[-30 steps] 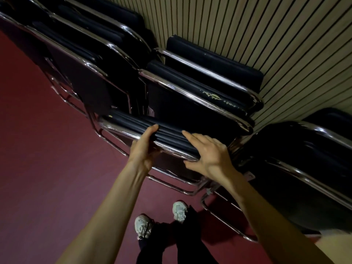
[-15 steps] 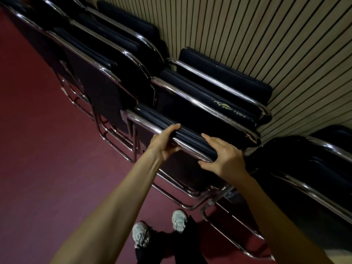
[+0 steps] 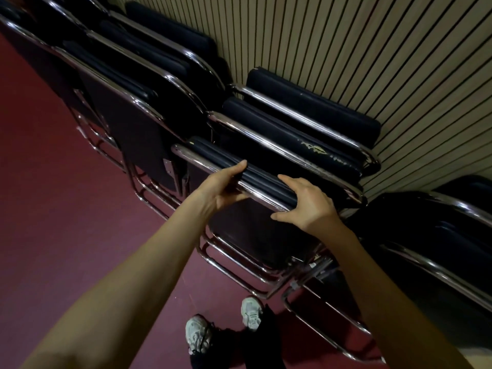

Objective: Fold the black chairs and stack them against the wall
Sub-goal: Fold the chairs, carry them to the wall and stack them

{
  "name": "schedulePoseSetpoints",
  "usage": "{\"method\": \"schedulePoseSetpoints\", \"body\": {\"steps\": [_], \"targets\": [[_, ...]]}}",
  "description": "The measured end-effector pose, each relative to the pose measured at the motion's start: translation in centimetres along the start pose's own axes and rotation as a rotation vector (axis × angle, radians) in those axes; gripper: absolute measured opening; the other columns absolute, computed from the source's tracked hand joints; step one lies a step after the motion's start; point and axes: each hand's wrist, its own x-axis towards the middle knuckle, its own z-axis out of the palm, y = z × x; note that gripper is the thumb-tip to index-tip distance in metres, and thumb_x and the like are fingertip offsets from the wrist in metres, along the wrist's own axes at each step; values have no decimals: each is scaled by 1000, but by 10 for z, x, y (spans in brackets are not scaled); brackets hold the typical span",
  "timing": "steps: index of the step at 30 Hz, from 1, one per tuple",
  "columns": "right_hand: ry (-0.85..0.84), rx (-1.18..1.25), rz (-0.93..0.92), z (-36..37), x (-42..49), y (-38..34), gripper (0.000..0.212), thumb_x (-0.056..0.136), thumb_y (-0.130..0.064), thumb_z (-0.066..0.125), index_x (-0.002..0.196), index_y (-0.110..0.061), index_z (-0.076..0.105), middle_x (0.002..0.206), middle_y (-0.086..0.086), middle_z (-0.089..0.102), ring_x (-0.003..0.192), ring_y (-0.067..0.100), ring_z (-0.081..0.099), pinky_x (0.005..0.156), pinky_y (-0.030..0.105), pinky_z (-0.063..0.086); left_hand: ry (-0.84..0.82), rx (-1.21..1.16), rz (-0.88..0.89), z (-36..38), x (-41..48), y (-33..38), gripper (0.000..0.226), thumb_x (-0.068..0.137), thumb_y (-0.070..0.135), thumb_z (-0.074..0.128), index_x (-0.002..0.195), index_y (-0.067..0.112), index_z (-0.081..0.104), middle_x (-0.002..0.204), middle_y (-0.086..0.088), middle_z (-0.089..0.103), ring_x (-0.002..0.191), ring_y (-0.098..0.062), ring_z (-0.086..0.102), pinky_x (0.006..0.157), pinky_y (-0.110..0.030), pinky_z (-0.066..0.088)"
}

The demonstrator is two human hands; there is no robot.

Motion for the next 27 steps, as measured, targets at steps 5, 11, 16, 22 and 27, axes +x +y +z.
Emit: {"method": "schedulePoseSetpoints", "body": {"steps": [5, 11, 16, 22, 27], "targets": [[176, -207, -25, 10, -1, 10, 84, 78, -59, 63, 148, -28, 28, 140, -4, 47, 125, 17, 45, 101, 34, 34, 40, 111, 10, 6, 6, -6, 60, 82, 48, 70, 129, 14, 55, 128, -4, 60, 109, -30, 60, 69, -40, 58], [299, -216, -100, 18, -6, 30, 81, 73, -58, 64, 141, -19, 44, 125, 1, 60, 110, 23, 57, 93, 37, 41, 132, 180, 55, 17, 8, -24, 80, 79, 53, 71, 135, 3, 43, 93, -2, 57, 77, -20, 59, 69, -44, 59], [203, -343, -26, 15, 0, 24, 84, 81, -58, 59, 148, -20, 28, 135, 5, 50, 121, 24, 48, 98, 39, 36, 141, 159, 54, 22, 5, -13, 83, 78, 51, 73, 137, 3, 41, 111, -7, 56, 79, -23, 59, 59, -41, 55], [271, -442, -41, 24, -7, 14, 83, 79, -57, 62, 144, -12, 37, 120, 12, 59, 103, 28, 57, 84, 42, 44, 180, 182, 60, 17, 0, -10, 75, 76, 50, 76, 127, 2, 51, 109, -10, 63, 83, -24, 62, 64, -41, 54], [148, -324, -36, 16, -12, 23, 93, 77, -69, 57, 149, -23, 21, 143, 3, 42, 128, 21, 41, 104, 39, 32, 192, 144, 98, 17, -5, -19, 46, 85, 32, 73, 118, 3, 58, 99, -6, 64, 77, -18, 60, 59, -37, 51]]}}
